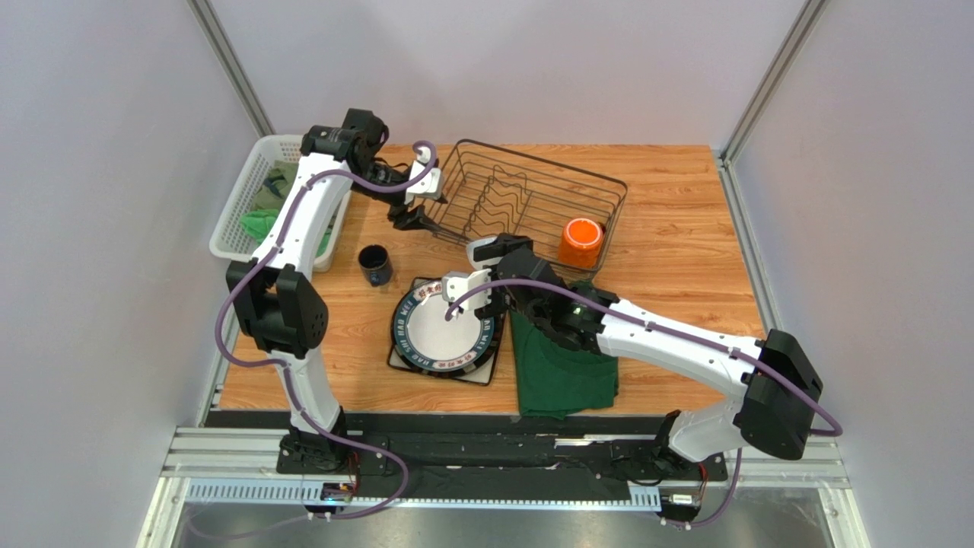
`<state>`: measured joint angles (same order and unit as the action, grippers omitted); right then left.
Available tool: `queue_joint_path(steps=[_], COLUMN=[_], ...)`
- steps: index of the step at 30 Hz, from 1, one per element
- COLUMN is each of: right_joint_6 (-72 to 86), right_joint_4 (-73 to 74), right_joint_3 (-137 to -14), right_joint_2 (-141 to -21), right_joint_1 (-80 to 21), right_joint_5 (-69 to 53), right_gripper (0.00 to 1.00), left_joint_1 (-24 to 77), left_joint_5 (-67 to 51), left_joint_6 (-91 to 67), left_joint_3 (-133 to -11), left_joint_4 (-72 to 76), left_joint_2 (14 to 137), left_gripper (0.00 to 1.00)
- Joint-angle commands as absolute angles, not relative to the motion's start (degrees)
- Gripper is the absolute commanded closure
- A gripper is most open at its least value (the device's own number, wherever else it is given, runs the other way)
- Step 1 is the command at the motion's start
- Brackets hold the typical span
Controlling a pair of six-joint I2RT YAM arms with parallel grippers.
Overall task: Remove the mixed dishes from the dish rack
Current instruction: Place the bowl at the center of the board.
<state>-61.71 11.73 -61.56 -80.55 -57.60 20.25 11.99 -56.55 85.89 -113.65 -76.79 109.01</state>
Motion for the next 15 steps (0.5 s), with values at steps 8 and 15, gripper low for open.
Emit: queue_joint_path(steps=[8, 15], right_joint_6=[-65.5, -66.4], right_joint_4=[0.5, -2.6], right_joint_3=[-58.1, -56.9], right_joint_2=[-76.6, -76.6], right_joint_1=[-61.6, -63.5], right_joint_5=[26.5, 27.6], right_gripper=[0.32, 0.32], left_joint_1=[12.4, 12.9], left_joint_5=[-57.2, -58.0], left_joint_6=[88.3, 89.3], left_joint_3=[-100.2, -96.1], left_joint_4=[-96.2, -96.2], left_joint_2=[98.1, 95.4], left_gripper=[0.36, 0.35])
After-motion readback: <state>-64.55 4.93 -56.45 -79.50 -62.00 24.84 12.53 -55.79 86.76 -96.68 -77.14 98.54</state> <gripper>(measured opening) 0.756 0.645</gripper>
